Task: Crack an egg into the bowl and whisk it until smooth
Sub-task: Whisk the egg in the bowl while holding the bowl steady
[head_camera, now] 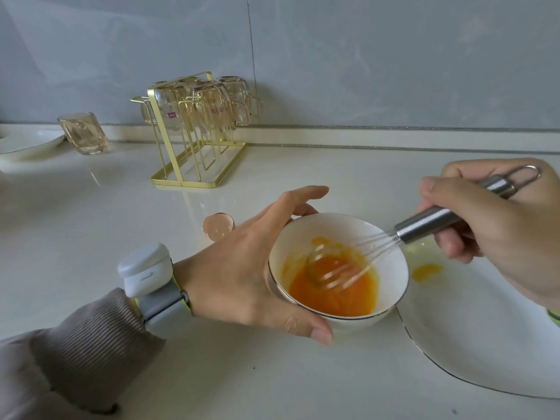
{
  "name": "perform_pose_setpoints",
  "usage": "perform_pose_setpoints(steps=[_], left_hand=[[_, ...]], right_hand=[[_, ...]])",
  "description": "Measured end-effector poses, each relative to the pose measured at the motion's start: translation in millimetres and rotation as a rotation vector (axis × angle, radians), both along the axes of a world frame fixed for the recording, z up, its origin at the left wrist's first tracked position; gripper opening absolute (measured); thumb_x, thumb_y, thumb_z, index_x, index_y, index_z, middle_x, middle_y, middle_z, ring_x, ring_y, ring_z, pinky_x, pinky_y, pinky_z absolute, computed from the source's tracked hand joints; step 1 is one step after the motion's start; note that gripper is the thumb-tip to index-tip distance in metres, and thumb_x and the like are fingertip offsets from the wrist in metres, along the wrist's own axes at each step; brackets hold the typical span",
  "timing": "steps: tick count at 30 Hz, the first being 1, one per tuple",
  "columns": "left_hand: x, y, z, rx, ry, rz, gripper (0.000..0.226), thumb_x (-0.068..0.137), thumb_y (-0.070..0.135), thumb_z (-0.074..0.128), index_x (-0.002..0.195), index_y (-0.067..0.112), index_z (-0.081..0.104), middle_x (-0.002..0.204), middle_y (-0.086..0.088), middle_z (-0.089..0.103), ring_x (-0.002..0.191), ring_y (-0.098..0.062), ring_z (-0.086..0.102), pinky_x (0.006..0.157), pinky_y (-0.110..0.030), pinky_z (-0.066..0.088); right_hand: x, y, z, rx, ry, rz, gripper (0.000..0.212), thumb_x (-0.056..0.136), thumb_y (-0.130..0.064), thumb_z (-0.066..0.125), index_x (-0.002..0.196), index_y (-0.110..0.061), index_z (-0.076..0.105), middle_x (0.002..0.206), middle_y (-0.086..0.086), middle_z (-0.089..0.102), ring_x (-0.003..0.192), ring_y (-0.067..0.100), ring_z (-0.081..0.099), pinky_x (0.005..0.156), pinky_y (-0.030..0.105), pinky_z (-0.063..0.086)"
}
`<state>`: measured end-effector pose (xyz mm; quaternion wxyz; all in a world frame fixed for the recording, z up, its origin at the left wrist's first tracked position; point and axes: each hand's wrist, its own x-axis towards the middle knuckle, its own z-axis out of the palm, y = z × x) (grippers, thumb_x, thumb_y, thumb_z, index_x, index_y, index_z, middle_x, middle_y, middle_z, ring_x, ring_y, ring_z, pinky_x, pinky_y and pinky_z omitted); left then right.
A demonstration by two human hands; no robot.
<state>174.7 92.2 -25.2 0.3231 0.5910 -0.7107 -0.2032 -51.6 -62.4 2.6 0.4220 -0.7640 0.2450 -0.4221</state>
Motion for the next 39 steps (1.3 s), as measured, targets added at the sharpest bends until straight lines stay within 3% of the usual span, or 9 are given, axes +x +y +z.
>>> perform_pose_setpoints(steps=[4, 10, 14, 23, 27, 32, 34, 36, 39], left_hand=[[0, -1, -1, 0.001, -0.007, 0.006, 0.125, 0.052, 0.083, 0.074, 0.153, 0.043, 0.012, 0.144, 0.009, 0.046, 0.133, -0.019, 0.054, 0.103, -0.04, 0.054], [0, 0, 0, -0.005, -0.015, 0.007, 0.124, 0.052, 0.083, 0.072, 0.152, 0.043, 0.012, 0.144, 0.014, 0.045, 0.132, -0.013, 0.053, 0.103, -0.036, 0.054], [0, -1, 0, -0.01, -0.011, -0.003, 0.123, 0.053, 0.081, 0.073, 0.153, 0.041, 0.013, 0.144, 0.011, 0.047, 0.132, -0.015, 0.055, 0.102, -0.037, 0.055], [1, -1, 0, -0.008, -0.022, 0.003, 0.125, 0.052, 0.083, 0.072, 0.153, 0.042, 0.012, 0.144, 0.011, 0.047, 0.132, -0.015, 0.054, 0.104, -0.037, 0.053], [1, -1, -2, -0.007, -0.014, 0.003, 0.125, 0.052, 0.084, 0.072, 0.153, 0.041, 0.013, 0.145, 0.01, 0.045, 0.133, -0.017, 0.054, 0.102, -0.038, 0.055], [0, -2, -1, 0.0, -0.003, -0.004, 0.124, 0.054, 0.082, 0.073, 0.153, 0.04, 0.012, 0.145, 0.011, 0.045, 0.134, -0.017, 0.053, 0.102, -0.038, 0.055], [0, -2, -1, -0.002, -0.01, -0.004, 0.124, 0.054, 0.082, 0.072, 0.153, 0.039, 0.012, 0.145, 0.011, 0.045, 0.134, -0.017, 0.053, 0.103, -0.039, 0.054], [0, -1, -1, -0.004, -0.027, 0.002, 0.124, 0.053, 0.084, 0.07, 0.153, 0.04, 0.012, 0.145, 0.011, 0.046, 0.133, -0.017, 0.053, 0.104, -0.04, 0.052], [0, 0, 0, 0.004, -0.033, 0.02, 0.125, 0.05, 0.085, 0.07, 0.152, 0.043, 0.011, 0.144, 0.012, 0.046, 0.134, -0.014, 0.052, 0.107, -0.04, 0.05]], right_hand=[[-1, -1, 0, -0.026, 0.029, -0.013, 0.04, 0.092, -0.012, 0.065, 0.055, 0.003, 0.057, 0.033, 0.01, 0.047, 0.033, 0.019, 0.035, 0.038, 0.018, 0.032], [0, 0, 0, -0.094, 0.038, -0.045, 0.038, 0.088, -0.027, 0.065, 0.06, -0.002, 0.062, 0.038, 0.011, 0.053, 0.035, 0.019, 0.04, 0.037, 0.023, 0.036], [-3, -1, 0, -0.027, 0.031, 0.004, 0.041, 0.09, -0.019, 0.067, 0.056, 0.002, 0.057, 0.034, 0.011, 0.047, 0.033, 0.018, 0.036, 0.039, 0.017, 0.033], [-2, -2, 0, -0.082, 0.03, -0.031, 0.041, 0.087, -0.022, 0.065, 0.055, 0.002, 0.055, 0.035, 0.011, 0.049, 0.033, 0.018, 0.037, 0.038, 0.019, 0.031], [-2, 0, 0, -0.036, 0.039, 0.037, 0.038, 0.084, -0.023, 0.061, 0.055, 0.001, 0.058, 0.033, 0.011, 0.046, 0.032, 0.018, 0.035, 0.039, 0.016, 0.031], [3, 9, -3, -0.049, 0.061, 0.149, 0.04, 0.091, -0.03, 0.071, 0.059, -0.006, 0.064, 0.043, 0.012, 0.059, 0.035, 0.015, 0.047, 0.041, 0.016, 0.038], [3, 9, -4, -0.107, 0.069, 0.102, 0.045, 0.091, -0.04, 0.079, 0.063, -0.008, 0.066, 0.048, 0.009, 0.064, 0.038, 0.017, 0.051, 0.04, 0.023, 0.041], [2, 5, -5, -0.212, 0.08, -0.019, 0.045, 0.092, -0.044, 0.074, 0.065, -0.009, 0.065, 0.047, 0.004, 0.063, 0.037, 0.02, 0.046, 0.04, 0.034, 0.041], [-3, -2, -1, -0.28, 0.099, -0.098, 0.038, 0.083, -0.036, 0.059, 0.058, -0.008, 0.057, 0.037, 0.003, 0.05, 0.034, 0.015, 0.036, 0.038, 0.029, 0.032]])
